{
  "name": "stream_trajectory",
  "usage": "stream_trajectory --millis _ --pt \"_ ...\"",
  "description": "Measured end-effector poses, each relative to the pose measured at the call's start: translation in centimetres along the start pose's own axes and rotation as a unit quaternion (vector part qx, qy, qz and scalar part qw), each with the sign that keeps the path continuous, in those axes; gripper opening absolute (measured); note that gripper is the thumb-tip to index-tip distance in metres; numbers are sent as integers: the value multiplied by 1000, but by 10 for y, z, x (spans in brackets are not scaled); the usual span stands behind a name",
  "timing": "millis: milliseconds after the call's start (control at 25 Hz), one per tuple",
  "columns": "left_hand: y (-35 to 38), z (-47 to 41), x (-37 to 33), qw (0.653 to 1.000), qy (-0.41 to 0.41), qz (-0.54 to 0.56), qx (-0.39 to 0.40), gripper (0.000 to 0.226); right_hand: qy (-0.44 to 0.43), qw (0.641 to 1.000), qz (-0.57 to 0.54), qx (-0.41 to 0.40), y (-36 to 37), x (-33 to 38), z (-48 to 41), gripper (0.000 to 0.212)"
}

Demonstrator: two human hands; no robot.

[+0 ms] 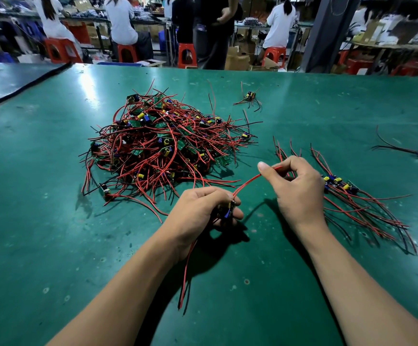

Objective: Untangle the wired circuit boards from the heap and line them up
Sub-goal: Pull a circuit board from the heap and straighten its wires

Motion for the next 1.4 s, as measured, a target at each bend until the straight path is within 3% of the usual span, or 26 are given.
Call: stream_trajectory --millis 200,320,520,600,680,840,1080,1200,1320,1400 --pt "-6 -1 0 997 12 51 -50 21 138 961 -200 131 9 3 2 33" --pt "-4 -1 0 998 11 49 -37 21 239 890 -295 253 22 9 16 30" --pt "-1 1 2 998 9 58 -9 23 243 815 -313 422 40 22 43 41" --pt "-2 1 2 998 6 56 -6 22 240 815 -319 420 39 24 42 40" --pt "-3 -1 2 999 3 33 -6 19 245 838 -300 385 36 21 37 38" --pt "-1 -1 3 1000 6 5 -4 20 271 876 -270 293 30 8 25 16" --pt "3 1 2 999 24 -36 -8 18 276 898 -286 188 16 -2 5 20" --pt "2 1 1 999 23 -39 -11 16 314 857 -368 176 18 4 5 30" --pt "2 2 1 999 20 -39 -4 18 411 744 -496 177 18 9 6 43" --pt "3 2 2 999 17 -43 0 17 430 707 -533 178 18 9 7 44"
Point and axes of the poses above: each hand's wrist, its own z-axis away from the middle knuckle, its own y-axis out of the palm, x = y × z, the point moved 4 cm from there along -z, towards the middle knuckle, and after that the axes turned 6 degrees about z, right-handed, at the moved point
